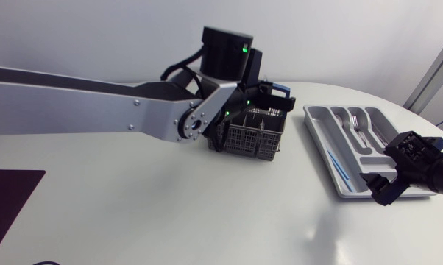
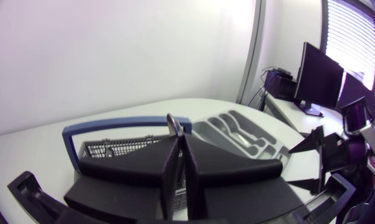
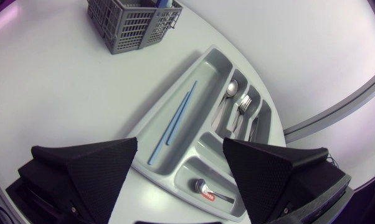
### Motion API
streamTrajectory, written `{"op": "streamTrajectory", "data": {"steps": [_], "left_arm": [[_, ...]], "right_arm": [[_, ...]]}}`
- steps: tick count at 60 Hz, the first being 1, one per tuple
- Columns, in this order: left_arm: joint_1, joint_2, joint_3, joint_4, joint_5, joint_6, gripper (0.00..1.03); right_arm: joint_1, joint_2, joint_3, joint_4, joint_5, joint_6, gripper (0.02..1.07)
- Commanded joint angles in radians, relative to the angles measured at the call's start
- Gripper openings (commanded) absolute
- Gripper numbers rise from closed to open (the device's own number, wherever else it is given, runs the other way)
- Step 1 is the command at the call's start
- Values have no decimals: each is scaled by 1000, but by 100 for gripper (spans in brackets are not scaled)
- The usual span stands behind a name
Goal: Unload the cutlery basket into the drawer organizer.
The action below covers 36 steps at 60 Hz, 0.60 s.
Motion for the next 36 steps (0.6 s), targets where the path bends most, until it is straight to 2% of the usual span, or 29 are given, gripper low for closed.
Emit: {"op": "streamTrajectory", "data": {"steps": [1,7,12,21,25,26,30,36], "left_arm": [[-13,-75,-12,-6,56,8,8],[-13,-123,0,-60,139,6,8],[-3,-143,12,-118,225,6,8],[45,-141,32,-243,457,15,7],[60,-143,32,-275,521,19,7],[68,-141,38,-306,584,31,7],[80,-144,35,-335,624,48,7],[112,-144,46,-388,742,55,7]], "right_arm": [[46,-36,13,-42,7,64,101],[107,-70,57,-104,-20,116,101],[156,-74,114,-165,-81,171,101],[225,-60,206,-252,-199,256,101],[277,-47,229,-271,-228,282,100],[290,-44,232,-272,-233,286,100],[339,-25,243,-278,-257,303,96],[403,16,258,-280,-317,334,92]]}}
